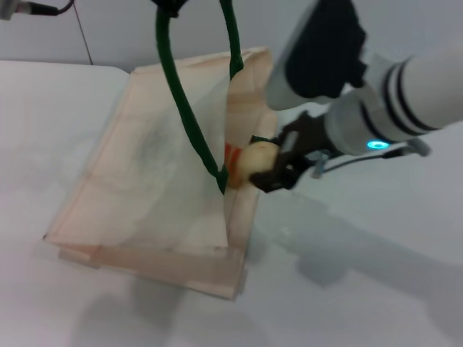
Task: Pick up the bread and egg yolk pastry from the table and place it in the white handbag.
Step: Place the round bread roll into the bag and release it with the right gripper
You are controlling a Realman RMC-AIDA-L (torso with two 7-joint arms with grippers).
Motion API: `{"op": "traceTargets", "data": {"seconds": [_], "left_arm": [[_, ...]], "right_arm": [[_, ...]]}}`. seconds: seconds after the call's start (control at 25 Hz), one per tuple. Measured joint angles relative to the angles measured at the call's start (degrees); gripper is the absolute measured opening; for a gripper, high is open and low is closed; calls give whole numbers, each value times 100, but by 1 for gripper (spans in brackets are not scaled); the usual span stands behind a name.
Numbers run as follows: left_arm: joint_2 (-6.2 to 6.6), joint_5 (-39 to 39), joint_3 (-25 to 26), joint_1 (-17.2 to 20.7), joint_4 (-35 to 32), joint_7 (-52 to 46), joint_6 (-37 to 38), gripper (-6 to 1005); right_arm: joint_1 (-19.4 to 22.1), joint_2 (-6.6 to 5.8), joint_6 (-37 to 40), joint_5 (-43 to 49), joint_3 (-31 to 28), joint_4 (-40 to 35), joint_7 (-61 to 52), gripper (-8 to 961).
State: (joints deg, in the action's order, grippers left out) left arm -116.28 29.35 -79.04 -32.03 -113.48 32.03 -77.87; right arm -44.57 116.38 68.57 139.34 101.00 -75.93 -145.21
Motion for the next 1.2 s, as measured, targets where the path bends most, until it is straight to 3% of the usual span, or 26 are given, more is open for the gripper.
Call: {"op": "traceTargets", "data": {"seconds": [0.24, 0.76, 1.2], "left_arm": [[0, 27, -255, -143, -13, -57, 51, 145], [0, 307, -380, -320, -36, -76, 127, 145], [0, 270, -394, -322, -21, -121, 135, 145]], "right_arm": [[-412, -2, -706, -247, 344, 847, 23, 614], [-726, 5, -1423, -1274, 557, 1753, 891, 604], [-795, 12, -1795, -1523, 900, 1959, 919, 596]]}}
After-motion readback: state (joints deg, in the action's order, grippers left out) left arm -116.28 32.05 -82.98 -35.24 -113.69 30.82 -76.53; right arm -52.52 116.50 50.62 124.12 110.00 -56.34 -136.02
